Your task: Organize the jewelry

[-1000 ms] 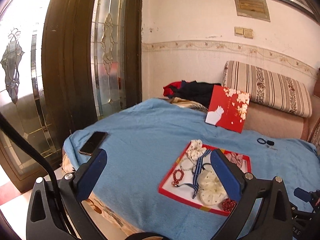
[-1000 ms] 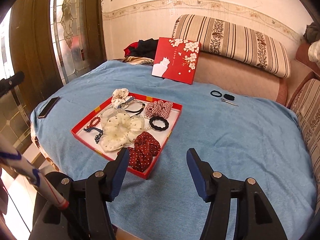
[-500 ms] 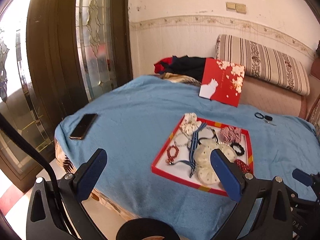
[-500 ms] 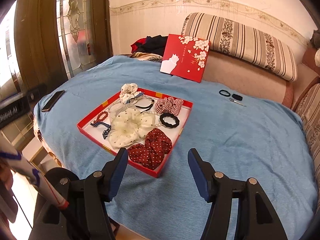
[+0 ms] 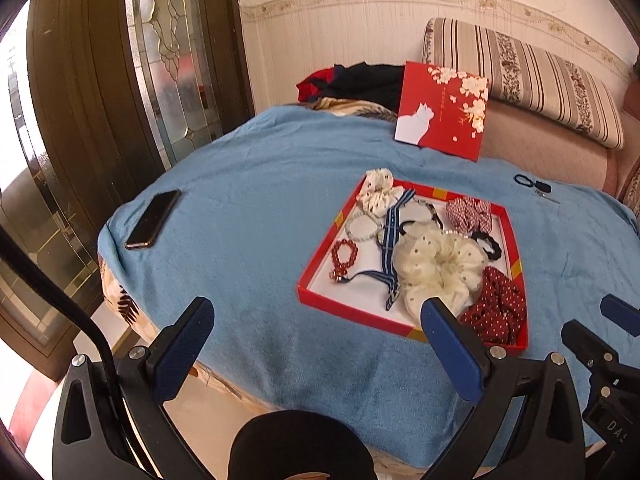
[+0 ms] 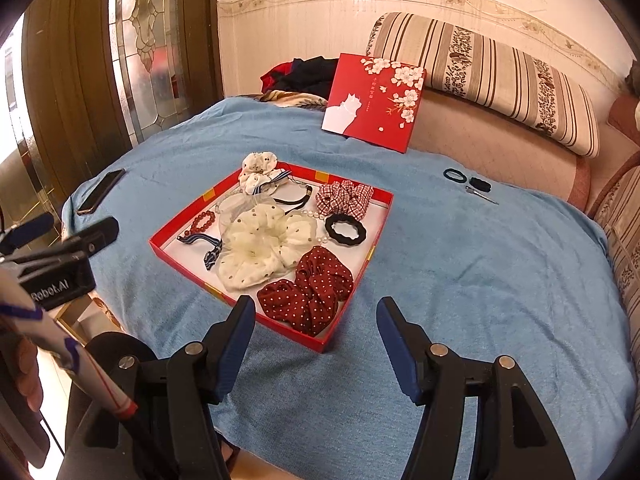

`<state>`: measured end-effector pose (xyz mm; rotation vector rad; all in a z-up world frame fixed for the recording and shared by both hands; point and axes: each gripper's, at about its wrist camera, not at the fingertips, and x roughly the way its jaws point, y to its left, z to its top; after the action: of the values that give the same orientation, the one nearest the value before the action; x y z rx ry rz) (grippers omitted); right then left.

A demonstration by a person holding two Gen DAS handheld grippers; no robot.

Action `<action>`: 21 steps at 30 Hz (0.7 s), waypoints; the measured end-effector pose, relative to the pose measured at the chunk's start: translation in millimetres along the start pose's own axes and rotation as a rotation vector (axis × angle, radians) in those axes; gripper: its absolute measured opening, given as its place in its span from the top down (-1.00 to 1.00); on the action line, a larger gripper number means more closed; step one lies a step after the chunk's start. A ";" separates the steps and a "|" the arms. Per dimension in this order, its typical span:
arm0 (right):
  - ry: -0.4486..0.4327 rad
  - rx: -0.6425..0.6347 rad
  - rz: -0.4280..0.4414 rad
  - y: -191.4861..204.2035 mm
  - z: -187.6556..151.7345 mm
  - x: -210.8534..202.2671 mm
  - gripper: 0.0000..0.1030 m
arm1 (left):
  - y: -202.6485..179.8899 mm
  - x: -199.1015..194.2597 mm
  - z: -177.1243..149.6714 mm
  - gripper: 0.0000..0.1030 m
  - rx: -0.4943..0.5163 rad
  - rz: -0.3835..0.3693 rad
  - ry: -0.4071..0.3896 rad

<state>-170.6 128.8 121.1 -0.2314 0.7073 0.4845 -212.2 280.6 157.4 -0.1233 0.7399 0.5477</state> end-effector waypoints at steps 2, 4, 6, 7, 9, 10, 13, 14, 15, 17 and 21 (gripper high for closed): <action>0.001 -0.002 0.002 2.0 0.6 0.8 -0.31 | -0.2 5.5 -2.4 -0.99 0.003 -0.006 0.023; 0.003 -0.010 0.003 5.1 1.3 2.2 -0.31 | -1.0 8.9 -5.1 -0.99 0.007 -0.007 0.036; 0.004 -0.016 0.001 8.0 1.2 2.9 -0.31 | -1.2 12.5 -7.1 -0.99 0.009 -0.006 0.046; 0.004 -0.020 0.001 9.5 0.9 3.5 -0.31 | -1.5 14.3 -7.9 -0.99 0.011 -0.008 0.051; 0.004 -0.025 0.000 11.4 1.0 4.9 -0.32 | -1.6 17.1 -9.1 -0.99 0.014 -0.010 0.057; 0.004 -0.028 -0.002 12.7 0.5 5.6 -0.32 | -1.6 18.2 -9.9 -0.99 0.013 -0.008 0.059; 0.005 -0.034 -0.008 15.2 -0.4 8.0 -0.32 | -0.8 21.4 -10.6 -0.99 0.013 -0.010 0.062; 0.007 -0.034 -0.007 15.4 -0.7 8.7 -0.33 | -0.7 21.5 -10.5 -0.99 0.012 -0.010 0.063; 0.008 -0.033 -0.006 15.3 -0.9 9.4 -0.33 | -0.6 22.4 -11.0 -0.99 0.012 -0.012 0.064; 0.010 -0.031 -0.005 15.9 -0.6 10.5 -0.33 | -0.4 24.4 -11.3 -0.99 0.012 -0.016 0.070; 0.013 -0.027 -0.005 17.1 -0.6 11.9 -0.34 | -0.4 28.5 -13.2 -0.99 0.018 -0.020 0.084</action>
<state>-171.6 147.5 112.0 -0.2611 0.7128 0.4887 -202.7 288.6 128.6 -0.1373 0.8247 0.5195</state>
